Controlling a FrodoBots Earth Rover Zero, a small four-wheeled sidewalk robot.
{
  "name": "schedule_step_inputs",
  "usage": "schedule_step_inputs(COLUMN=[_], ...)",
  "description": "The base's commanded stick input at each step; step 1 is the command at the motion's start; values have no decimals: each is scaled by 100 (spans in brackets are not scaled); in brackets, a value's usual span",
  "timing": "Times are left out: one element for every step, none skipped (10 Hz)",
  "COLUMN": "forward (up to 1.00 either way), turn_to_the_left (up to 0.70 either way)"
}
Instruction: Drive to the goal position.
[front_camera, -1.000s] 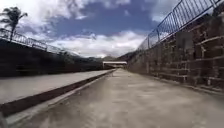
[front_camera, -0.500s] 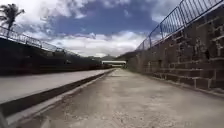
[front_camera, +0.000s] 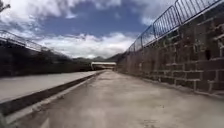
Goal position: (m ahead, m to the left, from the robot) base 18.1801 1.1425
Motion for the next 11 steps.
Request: schedule_step_inputs(forward=[100,100,100,100,100,100,100,100,100,100,100], turn_to_the_left=[0,0,0,0,0,0,0,0,0,0,0])
